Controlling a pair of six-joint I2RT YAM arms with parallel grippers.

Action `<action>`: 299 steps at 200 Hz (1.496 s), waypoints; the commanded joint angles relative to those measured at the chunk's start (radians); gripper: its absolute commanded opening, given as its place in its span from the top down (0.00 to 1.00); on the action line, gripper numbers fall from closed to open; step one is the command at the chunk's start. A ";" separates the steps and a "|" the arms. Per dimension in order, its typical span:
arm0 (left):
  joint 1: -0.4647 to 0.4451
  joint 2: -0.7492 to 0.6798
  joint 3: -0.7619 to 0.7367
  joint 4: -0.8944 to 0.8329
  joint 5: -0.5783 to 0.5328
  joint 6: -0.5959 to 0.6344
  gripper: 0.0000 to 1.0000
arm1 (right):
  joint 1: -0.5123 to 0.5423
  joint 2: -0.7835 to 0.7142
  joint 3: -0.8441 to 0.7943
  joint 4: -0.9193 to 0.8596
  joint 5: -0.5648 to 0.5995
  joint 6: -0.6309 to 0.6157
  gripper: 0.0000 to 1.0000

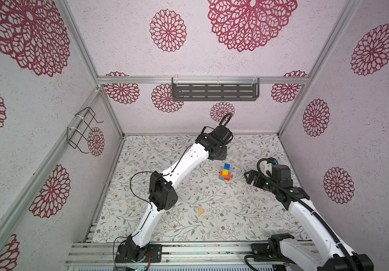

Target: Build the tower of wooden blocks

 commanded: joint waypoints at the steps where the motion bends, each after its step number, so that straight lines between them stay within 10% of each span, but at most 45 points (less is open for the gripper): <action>1: -0.019 0.025 0.036 -0.007 0.021 -0.019 0.70 | -0.007 -0.028 0.004 0.014 0.001 0.003 0.01; 299: -0.061 0.139 0.075 0.073 0.079 0.028 0.71 | -0.009 0.009 -0.001 0.011 0.009 -0.035 0.01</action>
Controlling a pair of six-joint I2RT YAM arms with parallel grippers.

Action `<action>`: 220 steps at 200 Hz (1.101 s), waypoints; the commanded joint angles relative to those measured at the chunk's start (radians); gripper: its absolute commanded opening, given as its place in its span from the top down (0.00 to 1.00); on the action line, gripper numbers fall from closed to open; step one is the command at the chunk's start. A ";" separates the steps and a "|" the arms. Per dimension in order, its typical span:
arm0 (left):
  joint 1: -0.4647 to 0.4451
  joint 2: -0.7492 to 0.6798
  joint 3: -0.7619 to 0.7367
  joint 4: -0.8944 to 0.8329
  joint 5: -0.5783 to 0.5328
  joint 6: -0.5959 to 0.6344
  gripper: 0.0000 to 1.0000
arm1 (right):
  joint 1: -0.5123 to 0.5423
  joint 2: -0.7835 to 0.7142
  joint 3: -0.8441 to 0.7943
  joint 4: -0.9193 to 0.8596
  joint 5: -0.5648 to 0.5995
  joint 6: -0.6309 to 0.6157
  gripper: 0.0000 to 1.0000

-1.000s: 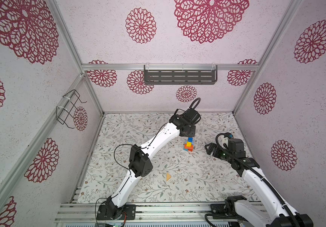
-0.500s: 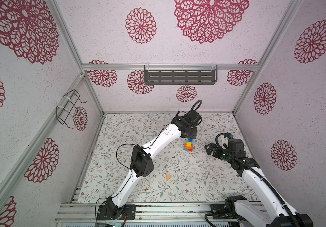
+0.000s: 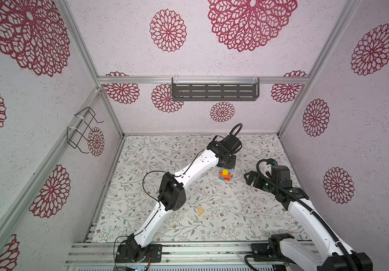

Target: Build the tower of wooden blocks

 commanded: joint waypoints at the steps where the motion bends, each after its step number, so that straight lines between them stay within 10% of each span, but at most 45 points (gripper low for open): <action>1: -0.004 0.008 0.034 0.032 0.000 0.017 0.71 | -0.007 -0.002 0.011 0.013 0.006 -0.025 0.01; 220: 0.003 0.036 0.047 0.032 -0.008 0.029 0.71 | -0.007 -0.008 0.002 0.011 0.010 -0.029 0.01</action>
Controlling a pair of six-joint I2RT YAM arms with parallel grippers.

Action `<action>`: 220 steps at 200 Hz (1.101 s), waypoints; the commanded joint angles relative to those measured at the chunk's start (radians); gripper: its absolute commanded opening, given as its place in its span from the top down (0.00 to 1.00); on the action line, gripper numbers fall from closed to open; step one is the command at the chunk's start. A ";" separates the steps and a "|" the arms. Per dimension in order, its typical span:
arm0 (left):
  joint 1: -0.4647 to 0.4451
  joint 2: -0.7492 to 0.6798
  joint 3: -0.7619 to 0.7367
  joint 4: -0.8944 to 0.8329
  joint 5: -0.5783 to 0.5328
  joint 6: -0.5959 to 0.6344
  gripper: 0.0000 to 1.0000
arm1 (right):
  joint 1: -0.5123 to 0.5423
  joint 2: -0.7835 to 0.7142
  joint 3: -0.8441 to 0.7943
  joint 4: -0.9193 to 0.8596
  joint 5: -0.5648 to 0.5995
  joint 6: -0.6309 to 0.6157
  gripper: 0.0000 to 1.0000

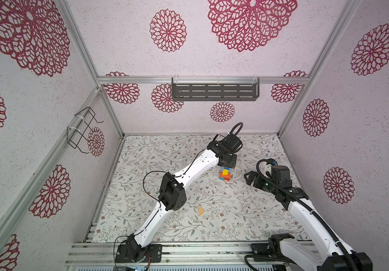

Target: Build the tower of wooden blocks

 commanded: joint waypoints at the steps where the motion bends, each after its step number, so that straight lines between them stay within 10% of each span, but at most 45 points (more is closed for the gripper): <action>1: 0.003 0.024 0.022 0.018 -0.005 0.011 0.70 | -0.007 -0.008 0.002 0.011 0.007 -0.026 0.01; 220: 0.008 0.026 0.020 0.019 -0.006 0.013 0.63 | -0.007 -0.006 -0.001 0.011 0.004 -0.025 0.01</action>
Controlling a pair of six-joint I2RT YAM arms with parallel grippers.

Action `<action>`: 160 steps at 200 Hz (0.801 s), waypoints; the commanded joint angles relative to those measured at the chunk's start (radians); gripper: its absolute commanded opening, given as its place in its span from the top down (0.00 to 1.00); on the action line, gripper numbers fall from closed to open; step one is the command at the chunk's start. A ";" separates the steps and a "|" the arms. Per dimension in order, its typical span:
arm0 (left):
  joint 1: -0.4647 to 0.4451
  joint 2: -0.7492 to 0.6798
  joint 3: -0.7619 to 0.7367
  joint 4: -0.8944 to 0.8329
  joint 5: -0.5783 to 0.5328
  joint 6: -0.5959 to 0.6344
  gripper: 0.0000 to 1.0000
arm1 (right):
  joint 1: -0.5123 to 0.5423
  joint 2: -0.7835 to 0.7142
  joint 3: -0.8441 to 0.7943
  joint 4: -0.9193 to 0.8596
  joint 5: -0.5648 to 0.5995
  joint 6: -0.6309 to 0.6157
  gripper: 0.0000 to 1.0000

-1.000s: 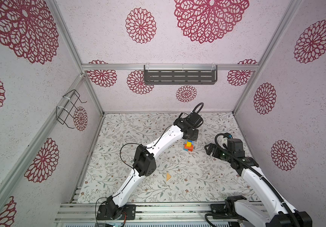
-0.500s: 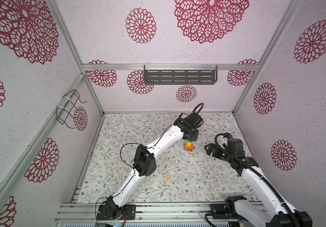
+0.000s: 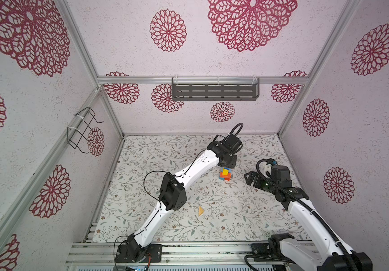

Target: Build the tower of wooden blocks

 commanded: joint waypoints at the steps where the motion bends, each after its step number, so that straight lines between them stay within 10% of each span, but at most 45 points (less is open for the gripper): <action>1: 0.004 0.018 0.020 0.017 -0.006 0.009 0.63 | -0.007 -0.006 -0.001 0.011 0.001 -0.019 0.01; 160: 0.006 0.015 0.019 0.010 -0.013 0.013 0.61 | -0.007 -0.006 -0.001 0.011 0.000 -0.019 0.01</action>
